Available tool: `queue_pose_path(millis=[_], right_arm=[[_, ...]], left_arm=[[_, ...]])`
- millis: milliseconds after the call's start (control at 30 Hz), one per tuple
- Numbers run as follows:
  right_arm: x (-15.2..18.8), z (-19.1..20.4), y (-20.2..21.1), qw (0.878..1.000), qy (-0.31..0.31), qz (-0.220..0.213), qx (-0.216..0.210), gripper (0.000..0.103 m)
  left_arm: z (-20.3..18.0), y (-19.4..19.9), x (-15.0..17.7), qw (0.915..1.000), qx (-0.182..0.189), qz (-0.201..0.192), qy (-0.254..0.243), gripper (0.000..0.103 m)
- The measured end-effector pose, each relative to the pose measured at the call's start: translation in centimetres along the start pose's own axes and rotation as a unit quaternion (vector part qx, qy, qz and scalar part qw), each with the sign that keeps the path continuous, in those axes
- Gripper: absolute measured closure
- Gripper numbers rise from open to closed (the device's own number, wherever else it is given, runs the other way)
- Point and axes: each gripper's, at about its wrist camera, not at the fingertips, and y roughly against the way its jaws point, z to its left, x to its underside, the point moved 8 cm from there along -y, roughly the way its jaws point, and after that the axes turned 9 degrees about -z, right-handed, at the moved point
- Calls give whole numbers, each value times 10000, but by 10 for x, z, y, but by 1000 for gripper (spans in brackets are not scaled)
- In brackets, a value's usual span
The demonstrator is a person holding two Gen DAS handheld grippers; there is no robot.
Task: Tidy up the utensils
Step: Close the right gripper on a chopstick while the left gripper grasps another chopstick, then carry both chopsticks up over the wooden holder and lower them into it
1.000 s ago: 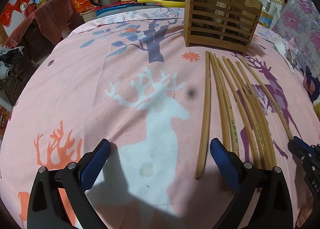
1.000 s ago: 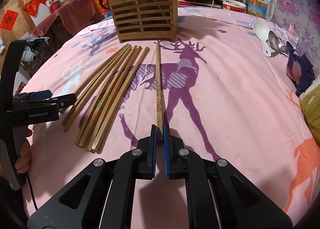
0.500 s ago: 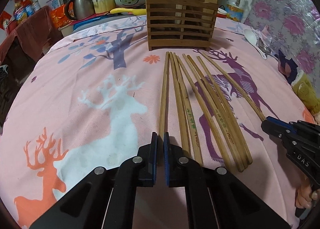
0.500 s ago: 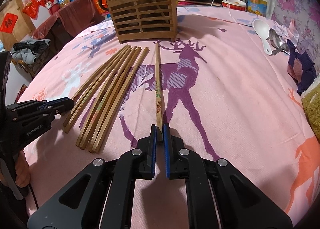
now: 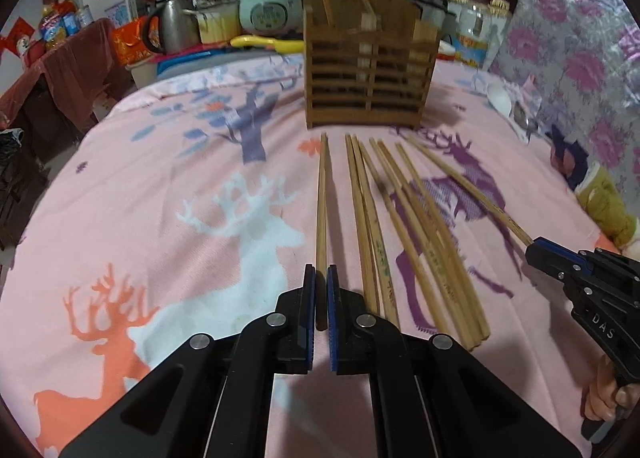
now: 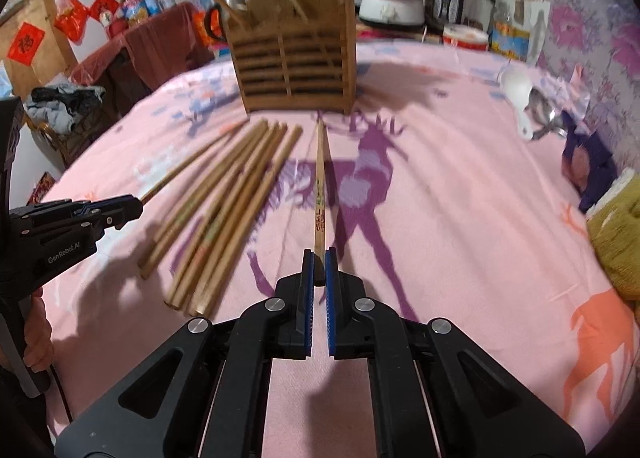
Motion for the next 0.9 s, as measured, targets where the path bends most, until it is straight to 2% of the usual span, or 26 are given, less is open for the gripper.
queue_pose_path(millis=[233, 400, 567, 900], right_arm=[[-45, -1, 44, 9957, -127, -916, -38, 97], [-83, 2, 74, 9905, -174, -1358, -157, 97], [-103, 9, 84, 9880, -58, -1537, -155, 97], [-138, 11, 78, 9862, 1, -1652, -136, 97]], left_arm=[[-4, 33, -34, 9994, 143, -314, 66, 97], [-11, 54, -67, 9981, 200, -585, 21, 97], [-19, 66, -96, 9967, 182, -794, -50, 97], [-29, 65, -154, 9946, 280, -993, -93, 97]])
